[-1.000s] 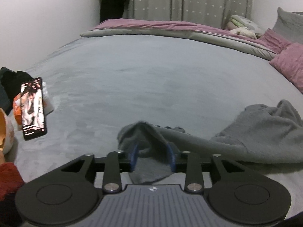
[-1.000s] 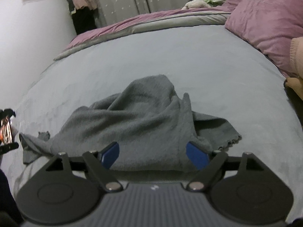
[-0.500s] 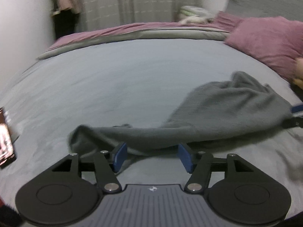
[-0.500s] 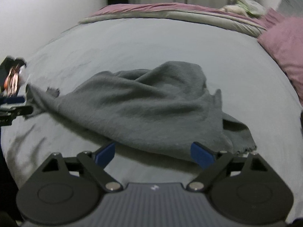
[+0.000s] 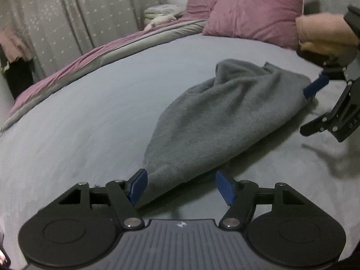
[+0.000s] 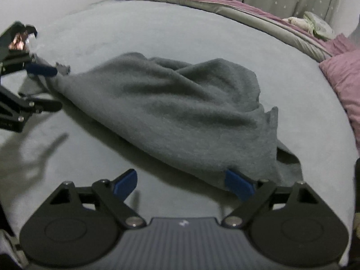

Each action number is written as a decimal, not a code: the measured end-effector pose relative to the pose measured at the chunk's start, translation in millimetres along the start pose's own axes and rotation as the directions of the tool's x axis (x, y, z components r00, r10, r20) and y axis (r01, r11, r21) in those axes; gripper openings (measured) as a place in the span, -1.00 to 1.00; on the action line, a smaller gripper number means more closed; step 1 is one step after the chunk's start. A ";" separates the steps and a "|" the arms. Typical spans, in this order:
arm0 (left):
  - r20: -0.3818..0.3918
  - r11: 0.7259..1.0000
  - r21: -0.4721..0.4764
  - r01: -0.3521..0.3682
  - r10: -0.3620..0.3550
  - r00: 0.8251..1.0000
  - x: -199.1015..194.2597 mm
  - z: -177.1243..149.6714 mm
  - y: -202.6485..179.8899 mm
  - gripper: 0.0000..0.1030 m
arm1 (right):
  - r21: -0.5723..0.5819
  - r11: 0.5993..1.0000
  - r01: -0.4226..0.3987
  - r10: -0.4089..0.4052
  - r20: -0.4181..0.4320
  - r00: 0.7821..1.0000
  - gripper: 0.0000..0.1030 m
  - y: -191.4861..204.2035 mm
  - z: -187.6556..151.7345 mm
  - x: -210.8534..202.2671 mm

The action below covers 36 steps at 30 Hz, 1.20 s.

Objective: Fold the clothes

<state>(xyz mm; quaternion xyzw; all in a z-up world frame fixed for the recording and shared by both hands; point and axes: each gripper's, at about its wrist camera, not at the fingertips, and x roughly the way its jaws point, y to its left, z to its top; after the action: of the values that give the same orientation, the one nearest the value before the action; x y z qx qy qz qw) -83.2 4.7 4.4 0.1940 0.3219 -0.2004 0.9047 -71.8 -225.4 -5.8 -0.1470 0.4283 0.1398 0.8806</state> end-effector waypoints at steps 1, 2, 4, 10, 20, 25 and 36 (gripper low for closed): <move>-0.003 1.000 0.007 -0.005 0.005 1.000 3.7 0.6 -0.8 0.30 | -0.009 1.000 0.013 -0.013 -0.003 1.000 0.66 0.4 -0.6 2.2; -0.004 1.000 0.006 -0.010 0.010 1.000 6.3 0.0 -1.0 0.30 | -0.018 1.000 0.025 -0.025 -0.008 1.000 0.62 0.5 -1.1 4.5; -0.005 1.000 0.006 -0.021 0.021 1.000 11.5 -1.1 -1.3 0.30 | -0.030 0.998 0.055 -0.056 -0.021 0.998 0.62 0.1 -2.1 10.0; 0.011 0.999 -0.040 -0.032 0.032 0.999 19.2 -9.9 2.4 0.03 | -0.036 0.990 0.133 -0.134 -0.028 0.991 0.24 -5.2 -2.3 18.5; 0.047 0.982 -0.188 -0.032 0.041 0.998 9.6 -12.6 17.6 -0.91 | 0.134 0.986 0.102 -0.113 0.077 0.991 -0.84 -25.2 9.7 -8.1; 0.104 0.957 -0.287 -0.027 0.059 0.993 -8.6 -13.4 30.9 -0.93 | 0.197 0.978 0.075 -0.106 0.154 0.982 -0.86 -28.4 17.7 -27.2; 0.208 0.891 -0.442 -0.099 0.209 0.955 -44.6 -16.8 62.8 -0.94 | 0.255 0.967 0.020 -0.112 0.352 0.929 -0.86 -18.3 54.8 -65.3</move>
<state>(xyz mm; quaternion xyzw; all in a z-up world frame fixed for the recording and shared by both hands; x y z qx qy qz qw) -92.8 76.4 35.7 -0.0104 0.2248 -0.0750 0.9715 -64.7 -229.3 81.1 -0.0225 0.2670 0.0802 0.9601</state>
